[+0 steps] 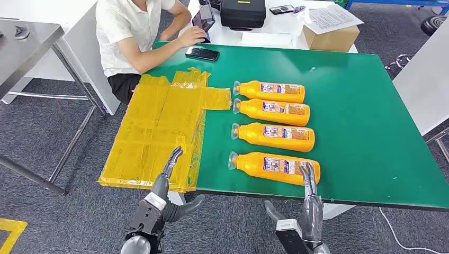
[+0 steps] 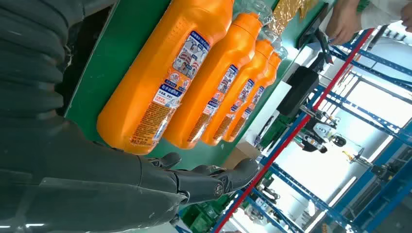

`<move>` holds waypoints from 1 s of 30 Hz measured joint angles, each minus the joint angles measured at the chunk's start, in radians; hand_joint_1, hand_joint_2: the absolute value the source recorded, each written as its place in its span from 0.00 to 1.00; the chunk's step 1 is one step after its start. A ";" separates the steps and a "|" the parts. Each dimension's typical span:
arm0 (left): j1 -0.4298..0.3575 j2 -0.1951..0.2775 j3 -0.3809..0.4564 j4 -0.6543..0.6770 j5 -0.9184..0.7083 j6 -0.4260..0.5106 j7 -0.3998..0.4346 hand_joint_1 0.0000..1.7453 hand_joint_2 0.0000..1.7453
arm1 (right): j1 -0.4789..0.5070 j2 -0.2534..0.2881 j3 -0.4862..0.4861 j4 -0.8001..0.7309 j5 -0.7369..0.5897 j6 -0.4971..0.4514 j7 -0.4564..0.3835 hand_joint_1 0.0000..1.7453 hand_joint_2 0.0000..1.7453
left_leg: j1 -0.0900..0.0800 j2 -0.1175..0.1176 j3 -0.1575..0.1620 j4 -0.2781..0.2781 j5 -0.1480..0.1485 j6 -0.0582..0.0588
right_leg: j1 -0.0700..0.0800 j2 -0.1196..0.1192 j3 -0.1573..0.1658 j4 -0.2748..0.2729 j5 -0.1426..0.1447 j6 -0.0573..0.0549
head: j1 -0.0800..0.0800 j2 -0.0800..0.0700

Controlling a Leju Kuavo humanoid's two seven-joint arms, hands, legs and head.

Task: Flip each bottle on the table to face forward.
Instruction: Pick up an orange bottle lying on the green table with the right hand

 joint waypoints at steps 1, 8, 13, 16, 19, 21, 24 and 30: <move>0.000 0.000 0.000 0.000 0.000 0.000 0.000 0.00 1.00 | -0.001 -0.001 0.000 0.000 0.004 -0.001 0.002 0.00 1.00 | 0.000 0.000 0.000 0.000 0.000 0.000 | 0.000 0.000 0.000 0.000 0.000 0.000 | 0.000 0.000; -0.004 0.000 -0.001 0.000 -0.004 -0.010 0.002 0.00 1.00 | -0.026 -0.022 0.003 0.016 0.069 -0.005 0.049 0.00 1.00 | 0.000 0.000 0.000 0.000 0.000 0.000 | 0.000 0.000 0.000 0.000 0.000 0.000 | 0.000 0.000; -0.031 0.000 -0.007 0.003 -0.017 -0.043 0.009 0.00 1.00 | -0.106 -0.073 -0.008 0.106 0.197 0.012 0.117 0.00 1.00 | 0.000 0.000 0.000 0.000 0.000 0.000 | 0.000 0.000 0.000 0.000 0.001 0.000 | 0.000 0.000; -0.051 -0.001 -0.010 0.008 -0.019 -0.054 0.013 0.00 1.00 | -0.148 -0.099 -0.012 0.156 0.260 0.014 0.128 0.00 1.00 | -0.001 0.000 0.000 0.000 0.001 0.000 | 0.000 0.000 0.000 0.000 0.001 0.001 | 0.000 0.000; -0.067 -0.003 -0.013 0.015 -0.020 -0.062 0.018 0.00 1.00 | -0.171 -0.115 -0.012 0.181 0.325 0.006 0.159 0.00 1.00 | -0.001 0.000 0.000 0.000 0.000 0.000 | 0.000 0.000 0.000 0.000 0.001 0.001 | 0.000 0.000; -0.074 -0.004 -0.014 0.019 -0.021 -0.064 0.020 0.00 1.00 | -0.182 -0.124 -0.012 0.193 0.357 0.003 0.180 0.00 1.00 | 0.000 0.000 0.000 0.000 0.000 0.000 | 0.000 0.000 0.000 0.000 0.001 0.001 | 0.000 0.000; -0.085 -0.006 -0.018 0.026 -0.022 -0.066 0.020 0.00 1.00 | -0.199 -0.142 -0.010 0.210 0.411 0.002 0.226 0.00 1.00 | 0.000 0.000 0.000 0.000 0.000 0.000 | 0.000 0.000 0.000 0.000 0.001 0.001 | 0.000 0.000; -0.098 -0.009 -0.027 0.040 -0.024 -0.069 0.022 0.00 1.00 | -0.230 -0.168 -0.005 0.238 0.455 0.004 0.267 0.00 1.00 | -0.001 0.000 0.000 0.000 0.000 0.000 | 0.000 0.000 0.000 0.000 0.001 0.001 | 0.000 0.000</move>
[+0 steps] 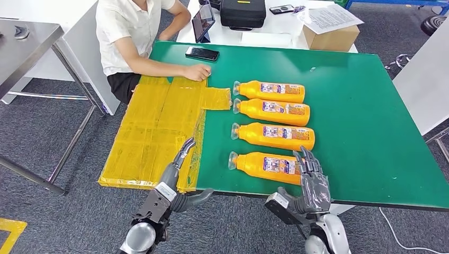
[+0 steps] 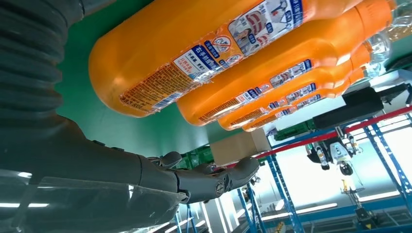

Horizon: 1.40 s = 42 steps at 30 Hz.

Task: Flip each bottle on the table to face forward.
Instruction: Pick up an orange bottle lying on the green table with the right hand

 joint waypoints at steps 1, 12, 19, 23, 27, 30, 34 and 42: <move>-0.001 0.000 0.000 0.002 0.000 -0.001 0.000 0.00 1.00 | -0.003 -0.003 0.001 0.004 0.008 0.002 0.008 0.00 1.00 | 0.000 0.000 0.000 0.000 0.000 0.000 | 0.000 0.000 0.000 0.000 0.000 0.000 | 0.000 0.000; -0.009 -0.011 -0.001 0.011 -0.004 -0.014 0.009 0.00 1.00 | -0.063 -0.043 0.015 0.059 0.070 0.131 0.128 0.00 1.00 | 0.000 0.000 0.000 0.000 0.000 0.000 | 0.000 0.000 0.000 0.000 0.000 0.000 | 0.000 0.000; -0.012 -0.014 -0.001 0.011 -0.008 -0.015 0.010 0.00 1.00 | -0.095 -0.062 0.030 0.101 0.088 0.173 0.168 0.00 1.00 | 0.000 0.000 0.000 0.000 0.000 0.000 | 0.000 0.000 0.000 0.000 0.000 0.000 | 0.000 0.000; -0.013 -0.016 -0.001 0.012 -0.010 -0.015 0.011 0.00 1.00 | -0.105 -0.066 0.035 0.116 0.095 0.177 0.181 0.00 1.00 | 0.000 0.000 0.000 0.000 0.000 0.000 | 0.000 0.000 0.000 0.000 0.000 0.000 | 0.000 0.000; -0.013 -0.017 -0.001 0.012 -0.011 -0.016 0.012 0.00 1.00 | -0.121 -0.068 0.041 0.137 0.106 0.193 0.197 0.00 1.00 | 0.000 0.000 0.000 0.000 0.000 0.000 | 0.000 0.000 0.000 0.000 0.000 0.000 | 0.000 0.000; -0.015 -0.018 -0.001 0.014 -0.011 -0.018 0.013 0.00 1.00 | -0.139 -0.072 0.049 0.154 0.115 0.222 0.216 0.22 1.00 | 0.000 0.000 0.000 0.000 0.000 0.000 | 0.000 0.000 0.000 0.000 0.000 0.000 | 0.000 0.000; -0.019 -0.020 -0.001 0.019 -0.010 -0.023 0.013 0.00 1.00 | -0.172 -0.086 0.067 0.185 0.115 0.295 0.245 1.00 1.00 | 0.000 0.000 0.001 0.000 0.000 0.000 | 0.000 0.000 0.000 0.000 0.000 0.000 | 0.000 0.000; -0.031 -0.023 -0.002 0.029 -0.009 -0.028 0.013 0.00 1.00 | -0.231 -0.118 0.093 0.239 0.100 0.374 0.259 1.00 1.00 | 0.000 -0.001 0.005 0.000 0.000 0.000 | 0.000 0.000 0.005 0.000 0.000 0.000 | 0.000 0.000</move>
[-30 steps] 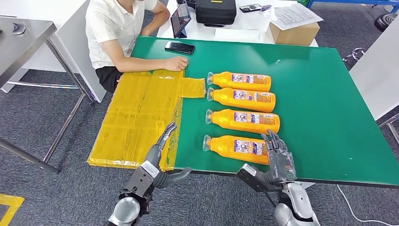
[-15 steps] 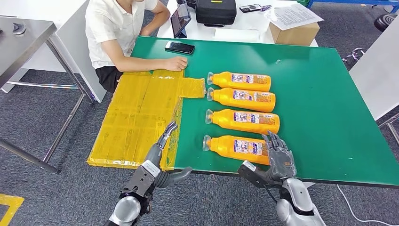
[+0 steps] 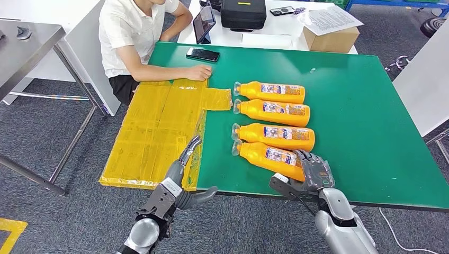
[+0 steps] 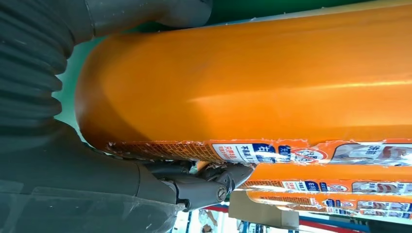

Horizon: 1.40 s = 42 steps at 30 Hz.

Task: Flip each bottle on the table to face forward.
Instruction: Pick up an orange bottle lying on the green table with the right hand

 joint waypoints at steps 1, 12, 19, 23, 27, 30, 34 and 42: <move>-0.001 0.000 0.000 0.000 0.001 0.000 0.000 0.00 1.00 | -0.004 -0.002 0.002 0.004 -0.004 0.005 0.001 1.00 1.00 | 0.000 0.000 0.000 0.000 0.000 0.000 | 0.000 0.000 0.000 0.000 0.000 0.000 | 0.000 0.000; -0.020 -0.001 0.000 0.023 0.022 -0.003 -0.015 0.00 1.00 | -0.003 -0.029 -0.011 0.024 -0.276 0.138 -0.151 1.00 1.00 | 0.000 0.001 0.010 0.000 -0.005 0.000 | 0.000 0.001 0.003 -0.001 -0.001 0.000 | 0.000 0.000; -0.029 -0.024 0.021 0.047 0.180 0.012 0.004 0.00 1.00 | 0.106 0.027 -0.031 -0.105 -0.492 0.195 -0.340 1.00 1.00 | 0.001 0.003 0.011 0.000 -0.005 -0.001 | 0.002 0.003 0.009 0.000 -0.001 0.000 | 0.000 0.000; -0.034 -0.037 0.051 0.078 0.392 -0.074 0.071 0.00 1.00 | 0.155 0.085 -0.027 -0.180 -0.581 0.217 -0.383 1.00 1.00 | 0.002 0.003 0.008 0.000 -0.004 -0.001 | 0.002 0.003 0.006 0.000 -0.001 -0.001 | 0.000 0.000; -0.031 -0.037 0.061 0.107 0.578 -0.178 0.125 0.00 1.00 | 0.168 0.127 -0.022 -0.214 -0.675 0.226 -0.423 1.00 1.00 | 0.002 0.002 0.003 0.000 -0.002 -0.002 | 0.002 0.003 0.003 0.001 -0.001 -0.001 | 0.000 0.000; -0.031 -0.037 0.061 0.108 0.584 -0.181 0.127 0.00 1.00 | 0.168 0.128 -0.022 -0.215 -0.679 0.226 -0.424 1.00 1.00 | 0.002 0.002 0.003 0.000 -0.002 -0.002 | 0.002 0.003 0.003 0.001 -0.001 -0.001 | 0.000 0.000; -0.029 -0.037 0.061 0.116 0.610 -0.199 0.132 0.00 1.00 | 0.168 0.141 -0.018 -0.228 -0.699 0.230 -0.428 0.99 1.00 | 0.002 0.002 0.002 0.000 -0.002 -0.002 | 0.001 0.003 0.002 0.001 -0.001 -0.001 | 0.000 0.000; -0.030 -0.030 0.036 0.151 0.710 -0.234 0.143 0.00 1.00 | 0.149 0.242 0.071 -0.266 -0.778 0.236 -0.430 1.00 1.00 | 0.001 0.001 -0.003 0.000 -0.002 -0.002 | 0.001 0.002 -0.002 0.001 -0.001 -0.001 | 0.000 0.000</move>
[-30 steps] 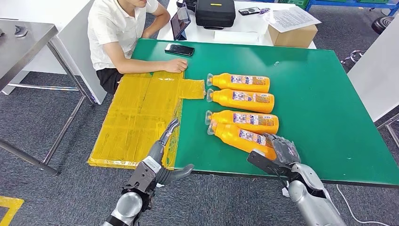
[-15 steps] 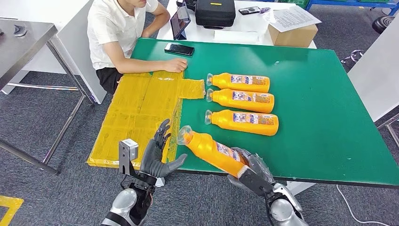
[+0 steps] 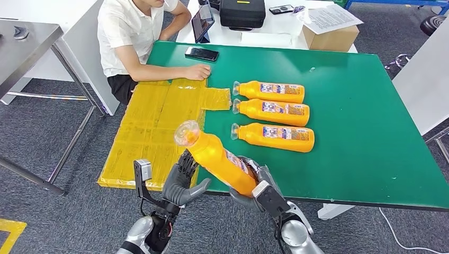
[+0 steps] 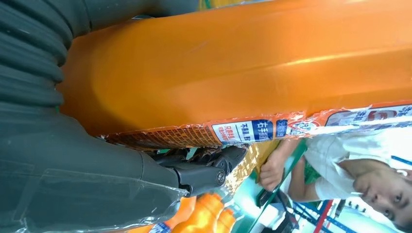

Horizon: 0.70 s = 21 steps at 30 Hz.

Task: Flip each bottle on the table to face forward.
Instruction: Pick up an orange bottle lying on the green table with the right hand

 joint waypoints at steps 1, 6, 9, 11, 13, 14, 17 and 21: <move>0.000 0.000 -0.004 -0.005 0.005 -0.010 0.000 0.00 1.00 | -0.008 0.002 0.009 0.011 0.006 0.003 0.008 1.00 1.00 | 0.000 0.000 0.000 0.000 0.000 0.000 | 0.000 0.000 0.000 0.000 0.000 0.000 | 0.000 0.000; -0.002 0.002 -0.030 -0.050 0.014 -0.050 -0.001 0.00 1.00 | -0.060 0.020 0.076 0.127 0.047 0.017 0.031 0.99 1.00 | 0.000 0.000 0.000 0.000 0.000 0.000 | 0.000 0.000 0.000 0.000 0.000 0.000 | 0.000 0.000; -0.003 0.002 -0.037 -0.070 0.019 -0.058 -0.003 0.00 1.00 | -0.085 0.036 0.108 0.186 0.051 0.018 0.026 1.00 1.00 | 0.000 0.000 0.000 0.000 0.000 0.000 | 0.000 0.000 0.000 0.000 0.000 0.000 | 0.000 0.000; -0.003 0.002 -0.039 -0.077 0.019 -0.059 -0.003 0.00 1.00 | -0.098 0.043 0.121 0.211 0.055 0.017 0.024 1.00 1.00 | 0.000 0.000 0.000 0.000 0.000 0.000 | 0.000 0.000 0.000 0.000 0.000 0.000 | 0.000 0.000; -0.002 0.002 -0.042 -0.079 0.019 -0.061 -0.003 0.00 1.00 | -0.108 0.048 0.132 0.231 0.064 0.013 0.024 1.00 1.00 | 0.000 0.000 0.000 0.000 0.000 0.000 | 0.000 0.000 0.000 0.000 0.000 0.000 | 0.000 0.000; -0.002 0.002 -0.042 -0.079 0.019 -0.061 -0.003 0.00 1.00 | -0.114 0.051 0.139 0.240 0.070 0.010 0.025 1.00 1.00 | 0.000 0.000 0.000 0.000 0.000 0.000 | 0.000 0.000 -0.001 0.000 0.000 0.000 | 0.000 0.000; -0.002 0.004 -0.043 -0.079 0.017 -0.060 -0.003 0.20 1.00 | -0.131 0.055 0.159 0.261 0.090 -0.005 0.032 1.00 1.00 | 0.000 0.000 0.000 0.000 0.000 0.000 | 0.000 0.000 -0.001 0.000 0.000 0.000 | 0.000 0.000; -0.006 0.008 -0.046 -0.077 -0.012 -0.044 -0.003 1.00 1.00 | -0.148 0.060 0.181 0.277 0.111 -0.029 0.043 1.00 1.00 | 0.000 0.000 0.000 0.000 0.000 0.000 | 0.000 0.000 -0.001 0.000 0.000 0.000 | 0.000 0.000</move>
